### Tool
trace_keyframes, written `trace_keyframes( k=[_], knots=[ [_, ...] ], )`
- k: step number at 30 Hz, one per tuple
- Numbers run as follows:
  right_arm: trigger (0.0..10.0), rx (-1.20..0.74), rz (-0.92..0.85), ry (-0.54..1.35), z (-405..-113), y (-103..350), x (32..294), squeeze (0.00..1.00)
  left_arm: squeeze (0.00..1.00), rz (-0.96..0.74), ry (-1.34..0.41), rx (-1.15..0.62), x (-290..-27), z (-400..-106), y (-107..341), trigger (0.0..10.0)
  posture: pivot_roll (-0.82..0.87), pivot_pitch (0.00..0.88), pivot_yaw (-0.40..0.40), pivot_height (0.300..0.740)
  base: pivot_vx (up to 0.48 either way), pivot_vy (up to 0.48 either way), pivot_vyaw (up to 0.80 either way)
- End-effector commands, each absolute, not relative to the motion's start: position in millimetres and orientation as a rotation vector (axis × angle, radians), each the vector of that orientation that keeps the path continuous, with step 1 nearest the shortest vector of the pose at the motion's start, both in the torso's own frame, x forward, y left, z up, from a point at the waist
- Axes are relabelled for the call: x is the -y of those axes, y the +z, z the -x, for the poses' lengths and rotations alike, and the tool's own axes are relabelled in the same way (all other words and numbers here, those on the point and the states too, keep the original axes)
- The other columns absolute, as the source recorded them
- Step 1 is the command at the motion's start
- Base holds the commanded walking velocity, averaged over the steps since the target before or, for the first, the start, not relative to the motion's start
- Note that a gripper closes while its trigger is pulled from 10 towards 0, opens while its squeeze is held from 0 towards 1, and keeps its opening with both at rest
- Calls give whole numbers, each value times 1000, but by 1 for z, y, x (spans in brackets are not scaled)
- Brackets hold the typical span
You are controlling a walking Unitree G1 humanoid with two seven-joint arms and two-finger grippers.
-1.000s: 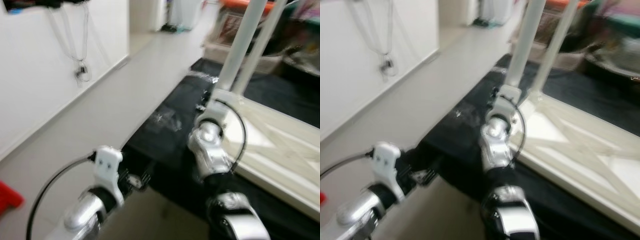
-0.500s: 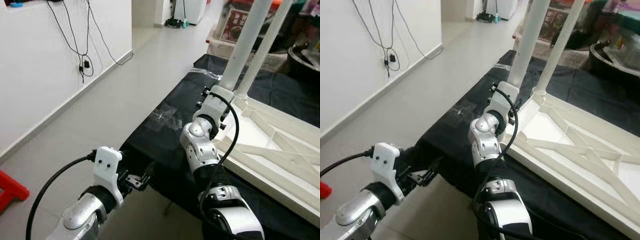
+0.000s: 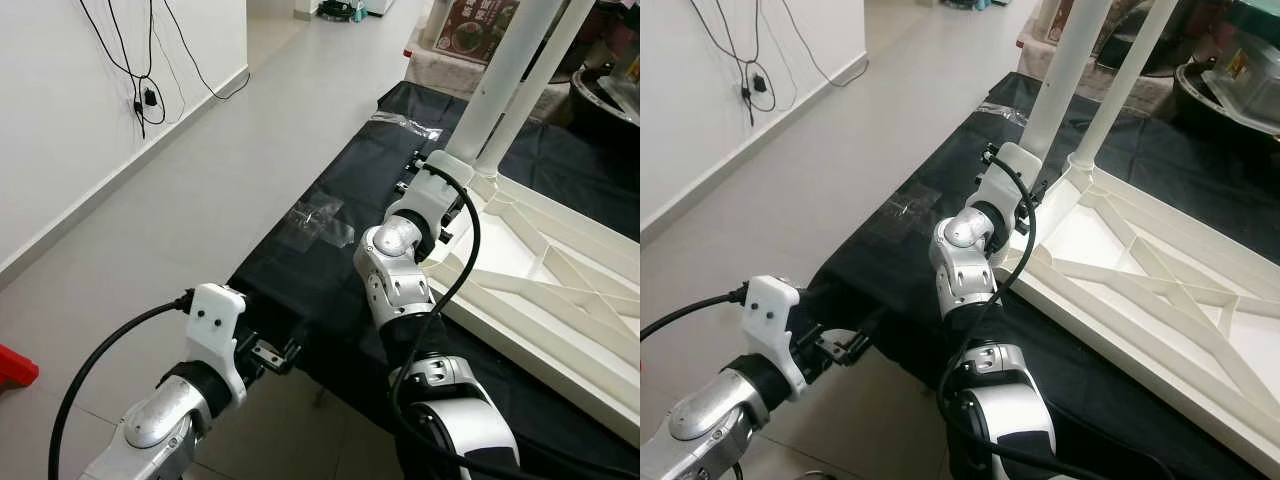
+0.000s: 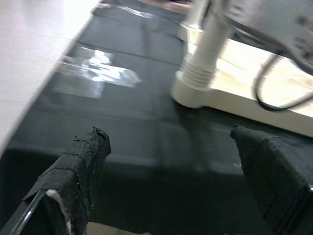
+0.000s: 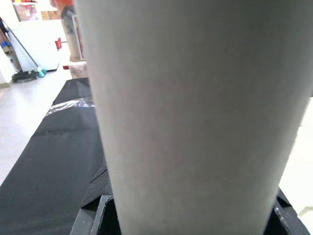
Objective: Building children table
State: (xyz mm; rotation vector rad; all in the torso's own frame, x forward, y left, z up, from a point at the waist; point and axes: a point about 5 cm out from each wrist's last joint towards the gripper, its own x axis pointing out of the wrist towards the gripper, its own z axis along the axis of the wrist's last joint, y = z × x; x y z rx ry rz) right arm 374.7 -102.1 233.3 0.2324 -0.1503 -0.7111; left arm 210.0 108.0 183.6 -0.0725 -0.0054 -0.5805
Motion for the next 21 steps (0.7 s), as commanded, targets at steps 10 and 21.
trace_keyframes(
  k=[10, 21],
  knots=[
    [10000, -61, -317, -714, -362, 191, 81, 0, 0, 29, -750, -74, -93, -191, 169, 10000, 278, 162, -108, 740, 0, 0, 0],
    [10000, -46, -314, -681, -360, 192, 76, 906, 0, 20, -736, -91, -96, -191, 164, 10000, 277, 162, -107, 740, 0, 0, 0]
  ],
)
